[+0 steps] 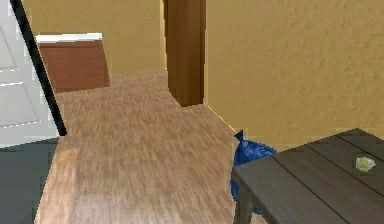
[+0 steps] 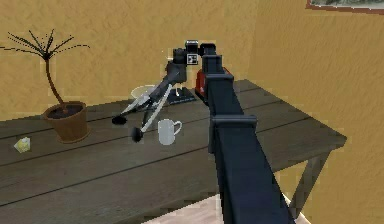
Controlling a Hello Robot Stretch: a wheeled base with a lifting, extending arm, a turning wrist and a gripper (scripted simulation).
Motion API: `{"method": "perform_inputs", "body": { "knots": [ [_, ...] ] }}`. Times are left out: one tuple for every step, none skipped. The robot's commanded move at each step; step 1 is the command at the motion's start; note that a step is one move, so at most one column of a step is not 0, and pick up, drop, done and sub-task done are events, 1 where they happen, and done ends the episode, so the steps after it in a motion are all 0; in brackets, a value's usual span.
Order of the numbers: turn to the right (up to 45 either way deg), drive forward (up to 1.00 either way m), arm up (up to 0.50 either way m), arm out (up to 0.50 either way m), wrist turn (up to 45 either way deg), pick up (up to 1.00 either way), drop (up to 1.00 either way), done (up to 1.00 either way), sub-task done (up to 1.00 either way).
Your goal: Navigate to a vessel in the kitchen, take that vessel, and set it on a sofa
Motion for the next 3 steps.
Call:
{"method": "perform_inputs", "body": {
  "knots": [
    [0.0, 0.0, 0.0, 0.0, 45.0, 0.0, 0.0, 0.0, 0.0],
    [0.0, 0.0, 0.0, 0.0, 45.0, 0.0, 0.0, 0.0, 0.0],
    [0.0, 0.0, 0.0, 0.0, 9.0, 0.0, 0.0, 0.0, 0.0]
  ]
}}
